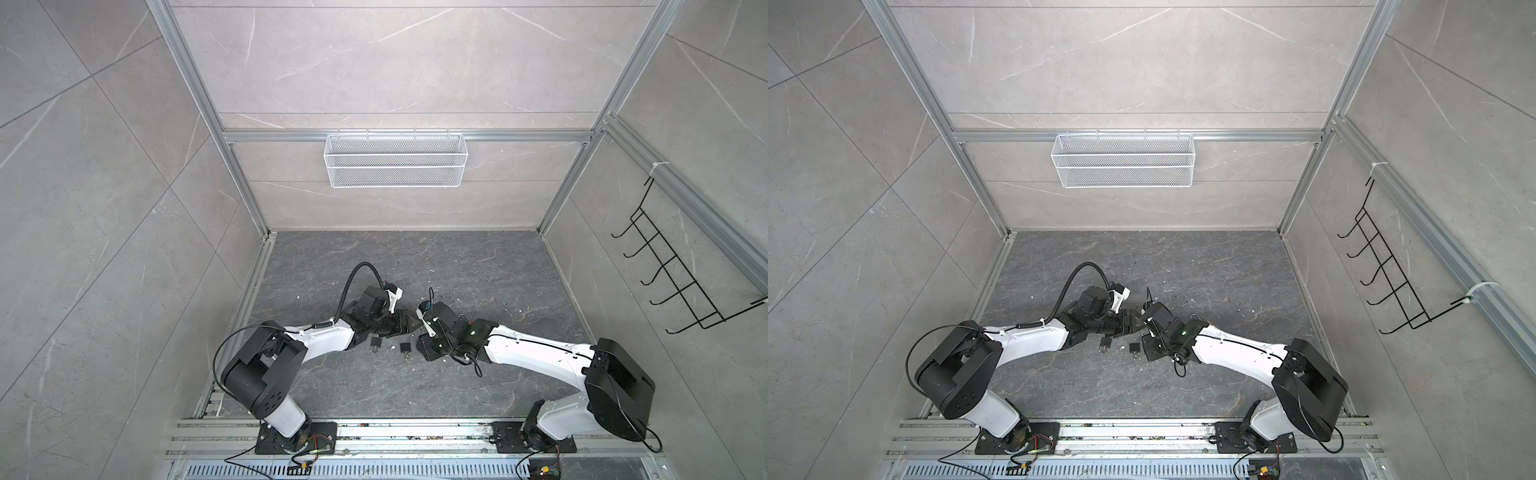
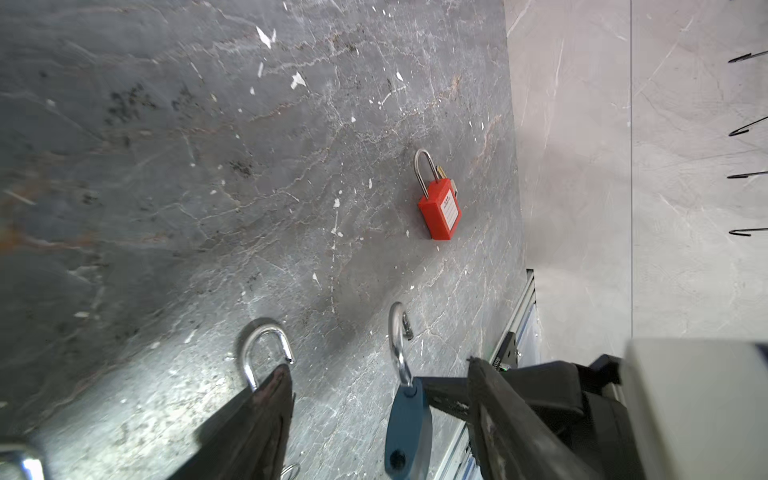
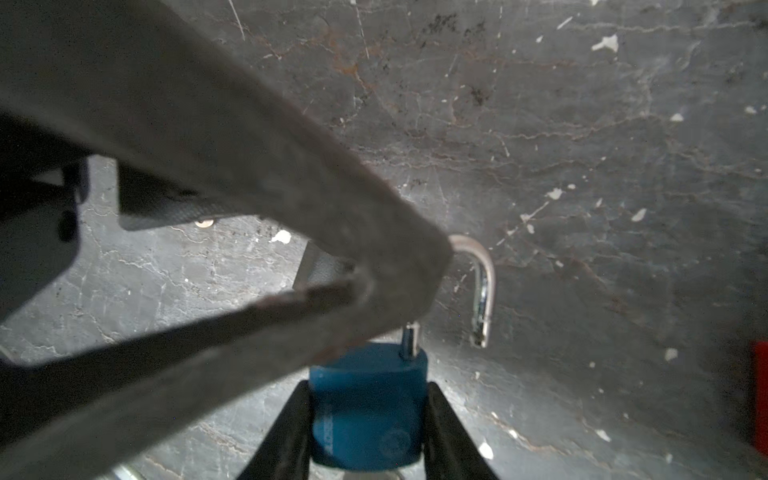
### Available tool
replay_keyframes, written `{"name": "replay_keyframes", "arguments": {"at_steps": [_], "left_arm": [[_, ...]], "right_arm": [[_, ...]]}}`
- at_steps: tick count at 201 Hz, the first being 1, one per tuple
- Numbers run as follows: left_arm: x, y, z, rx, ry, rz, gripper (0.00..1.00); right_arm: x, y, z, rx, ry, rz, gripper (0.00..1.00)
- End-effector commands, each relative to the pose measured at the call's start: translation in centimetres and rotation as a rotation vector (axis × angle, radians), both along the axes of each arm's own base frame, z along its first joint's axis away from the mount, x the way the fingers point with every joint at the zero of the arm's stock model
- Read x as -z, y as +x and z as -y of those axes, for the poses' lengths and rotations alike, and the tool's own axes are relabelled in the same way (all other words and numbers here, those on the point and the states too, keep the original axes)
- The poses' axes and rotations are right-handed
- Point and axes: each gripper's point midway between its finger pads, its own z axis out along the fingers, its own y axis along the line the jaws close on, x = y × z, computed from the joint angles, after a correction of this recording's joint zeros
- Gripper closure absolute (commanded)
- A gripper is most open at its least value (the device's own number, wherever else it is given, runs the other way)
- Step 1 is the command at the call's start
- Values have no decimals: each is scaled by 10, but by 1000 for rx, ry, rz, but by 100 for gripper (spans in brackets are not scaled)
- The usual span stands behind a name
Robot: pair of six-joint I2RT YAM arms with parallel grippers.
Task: Lock with the key
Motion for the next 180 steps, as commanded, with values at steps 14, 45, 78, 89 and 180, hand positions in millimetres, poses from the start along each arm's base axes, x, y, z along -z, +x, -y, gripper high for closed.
{"name": "replay_keyframes", "arguments": {"at_steps": [14,45,78,89,180], "left_arm": [[-11,-2,19,46,-52,4,35],[-7,-4,25,58,-55,-7,41],[-7,-3,28,64,-63,-7,51],[-8,-3,29,66,-65,-8,57],[-4,-5,32,73,-64,-21,95]], "right_arm": [[-26,5,-13,-30,38,55,70],[-32,3,-18,-48,41,67,70],[-33,0,-17,-55,25,70,70],[-33,1,-17,-52,23,73,70],[-36,8,-12,-21,13,115,70]]}}
